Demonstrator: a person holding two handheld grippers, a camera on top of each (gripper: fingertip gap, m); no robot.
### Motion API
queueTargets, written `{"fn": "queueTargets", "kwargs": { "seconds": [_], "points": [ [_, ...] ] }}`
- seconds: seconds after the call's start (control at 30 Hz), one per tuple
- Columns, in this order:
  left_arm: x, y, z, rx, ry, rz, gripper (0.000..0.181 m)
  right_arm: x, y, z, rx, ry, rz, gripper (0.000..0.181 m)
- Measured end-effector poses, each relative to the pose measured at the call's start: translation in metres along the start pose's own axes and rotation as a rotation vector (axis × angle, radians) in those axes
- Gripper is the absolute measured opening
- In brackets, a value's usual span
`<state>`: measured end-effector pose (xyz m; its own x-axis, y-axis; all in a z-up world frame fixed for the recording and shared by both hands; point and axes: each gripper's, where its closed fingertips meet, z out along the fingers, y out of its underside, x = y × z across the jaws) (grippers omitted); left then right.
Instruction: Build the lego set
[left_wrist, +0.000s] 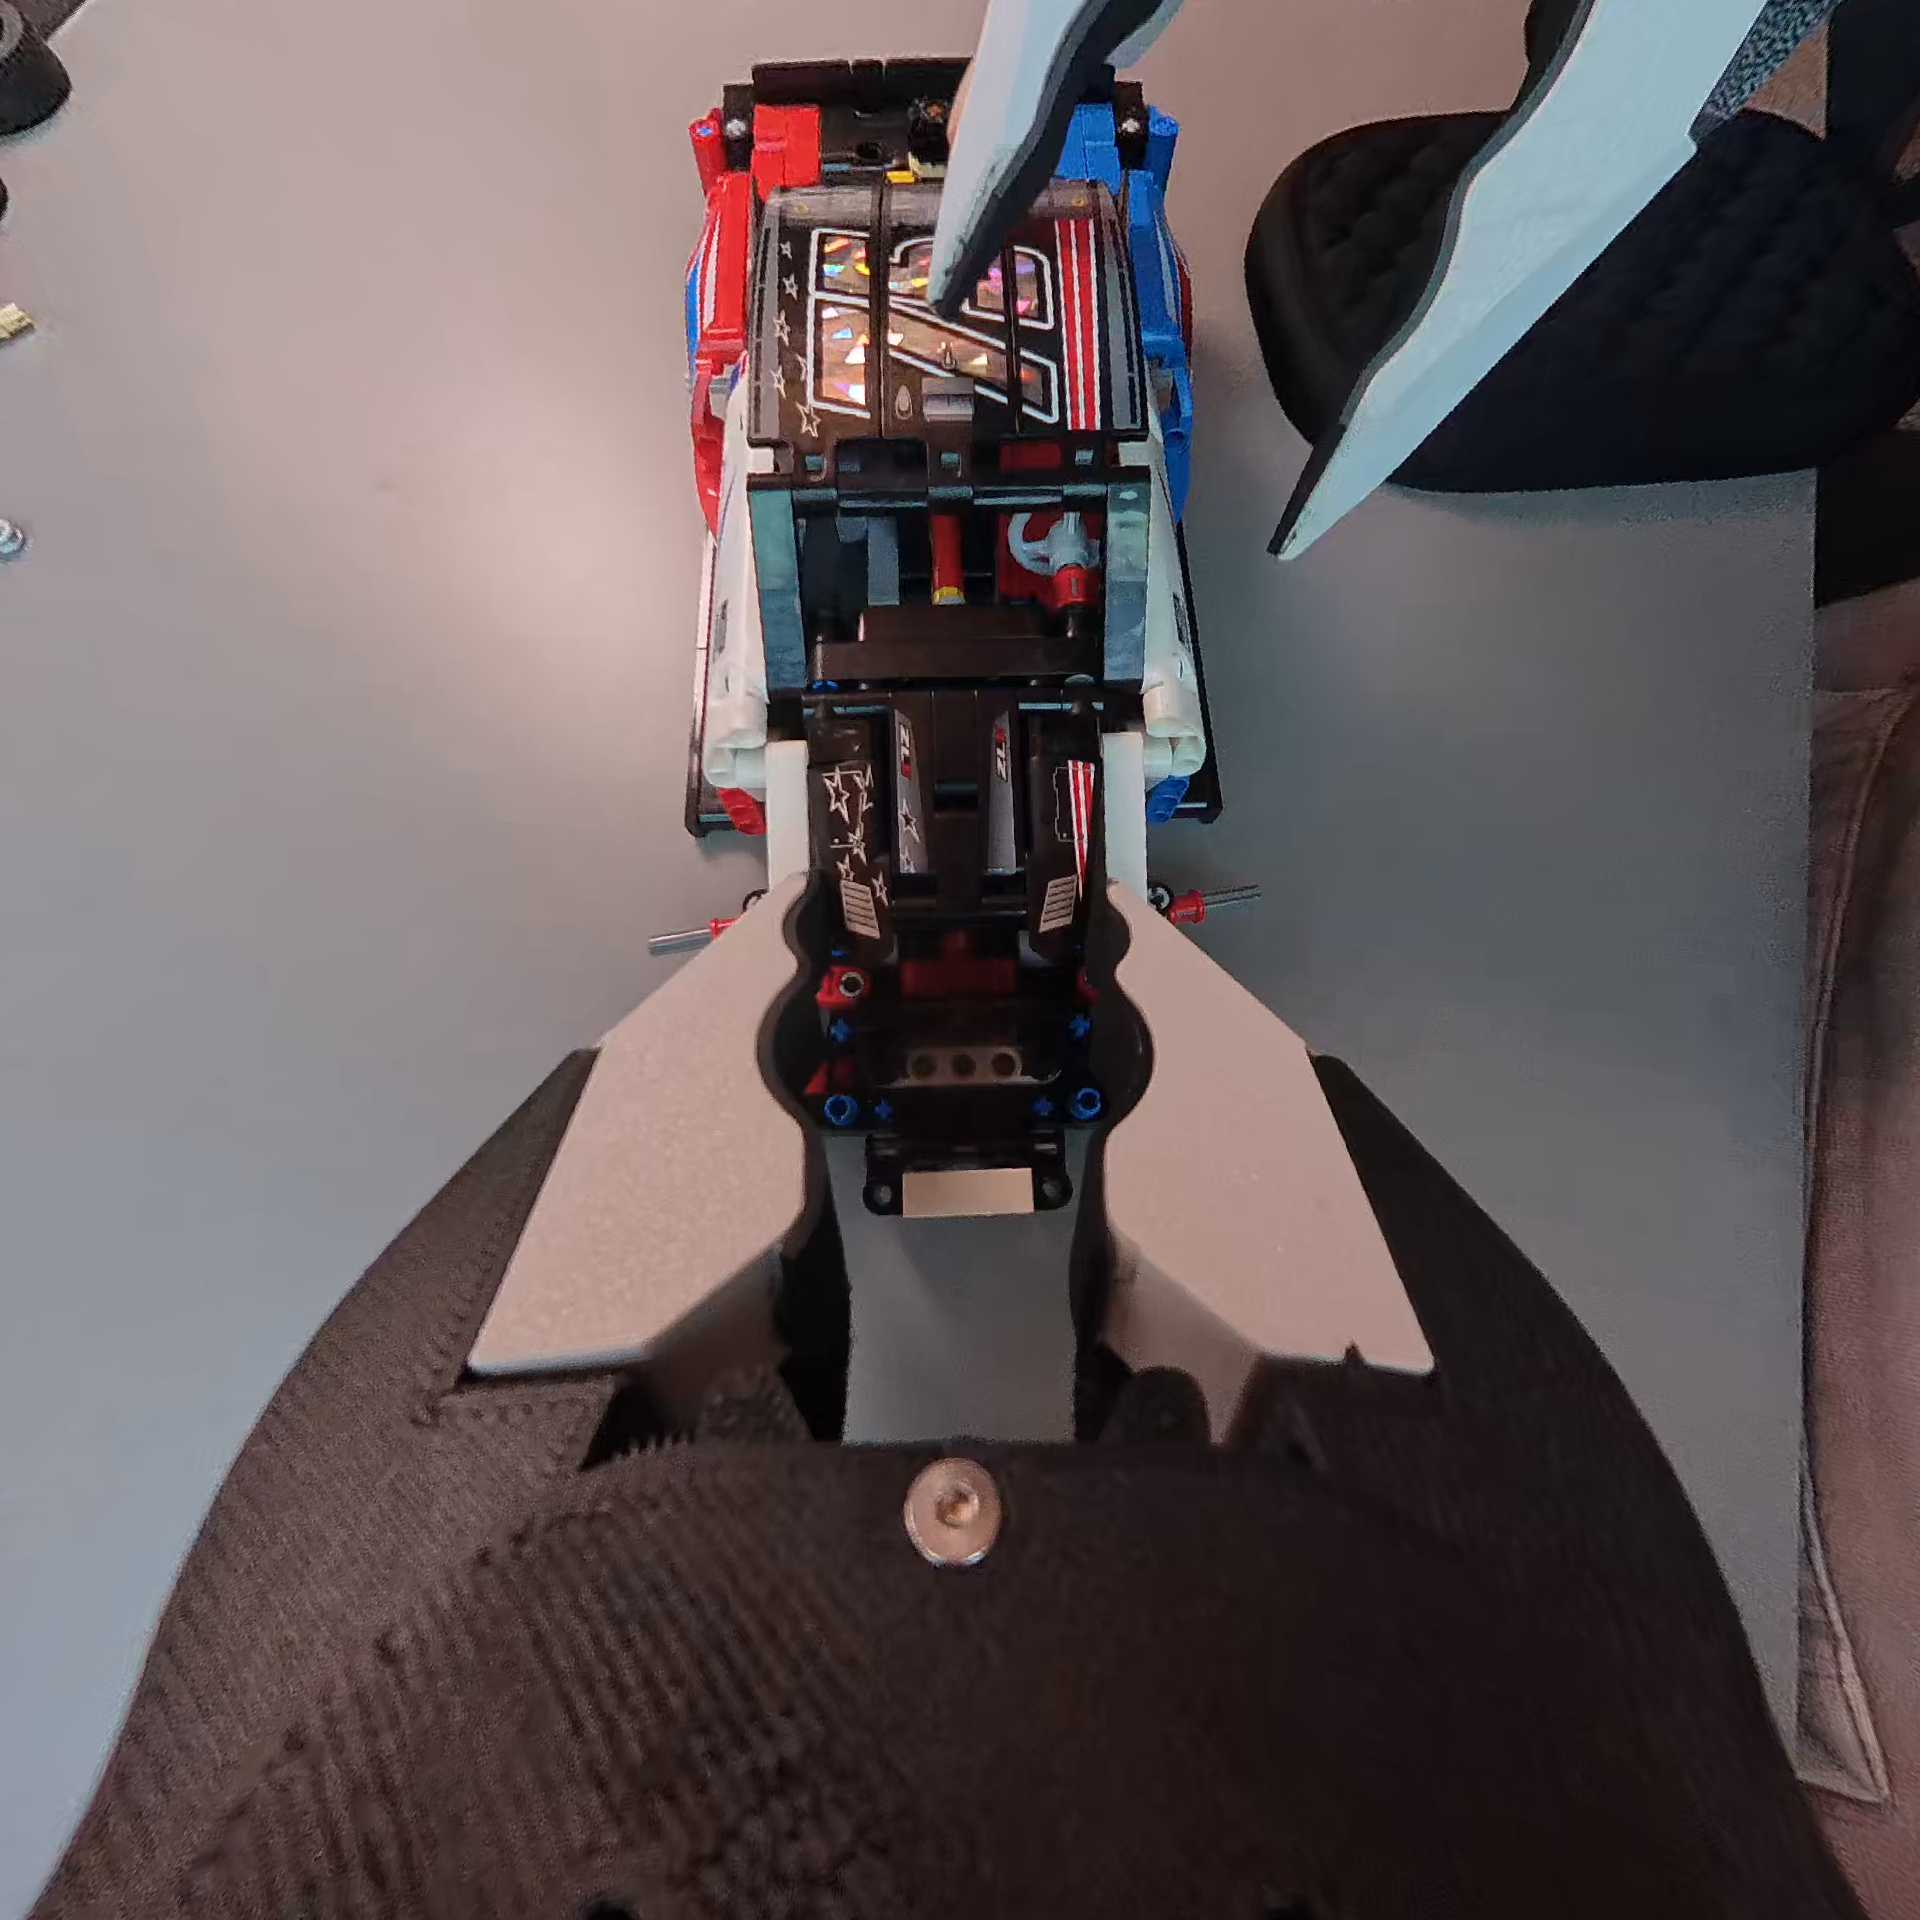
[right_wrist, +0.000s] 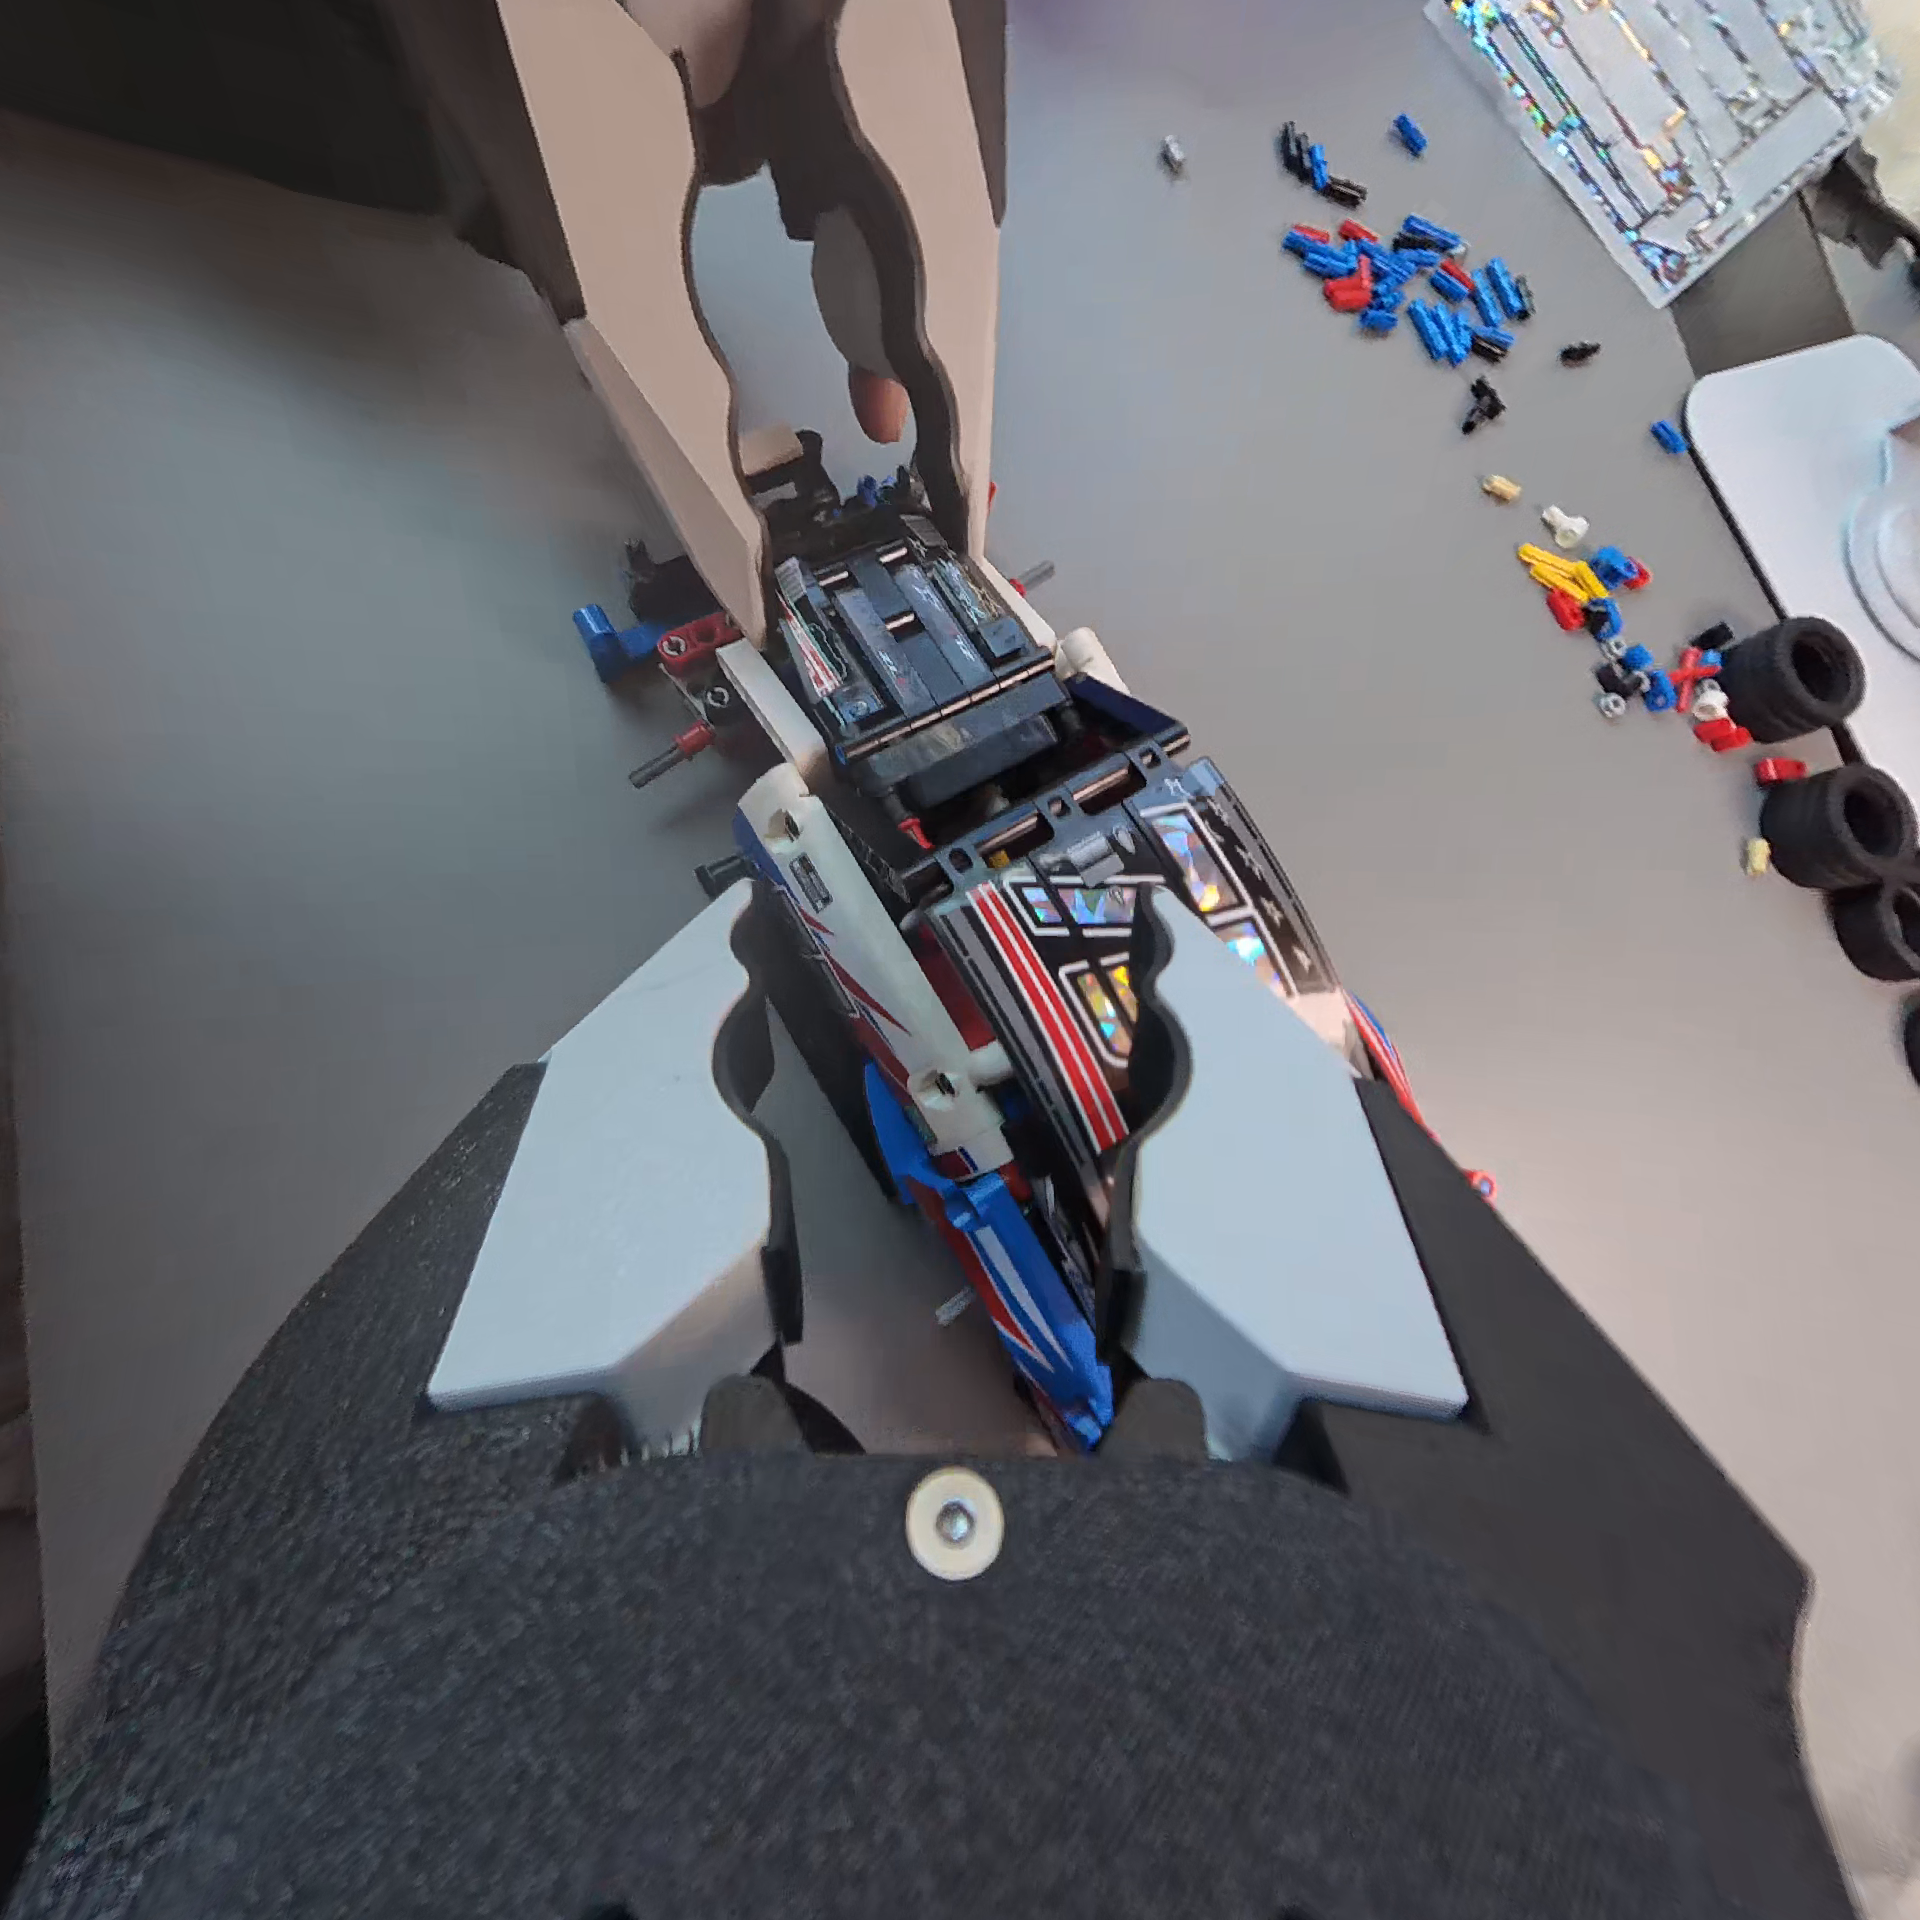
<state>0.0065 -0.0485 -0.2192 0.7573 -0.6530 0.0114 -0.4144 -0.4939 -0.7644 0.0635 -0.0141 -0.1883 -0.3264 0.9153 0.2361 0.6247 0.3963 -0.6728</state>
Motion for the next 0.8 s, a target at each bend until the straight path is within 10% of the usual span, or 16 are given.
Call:
{"fn": "queueTargets", "kwargs": {
  "seconds": [0.4,0.8],
  "points": [
    [-0.018,-0.011,0.004,0.198,-0.092,-0.041,0.046,0.04,0.021,0.002,0.014,0.314,0.09,0.075],
    [-0.026,-0.007,-0.012,0.24,-0.052,-0.105,0.092,0.053,0.047,0.006,-0.065,0.312,0.041,0.085]
  ]
}}
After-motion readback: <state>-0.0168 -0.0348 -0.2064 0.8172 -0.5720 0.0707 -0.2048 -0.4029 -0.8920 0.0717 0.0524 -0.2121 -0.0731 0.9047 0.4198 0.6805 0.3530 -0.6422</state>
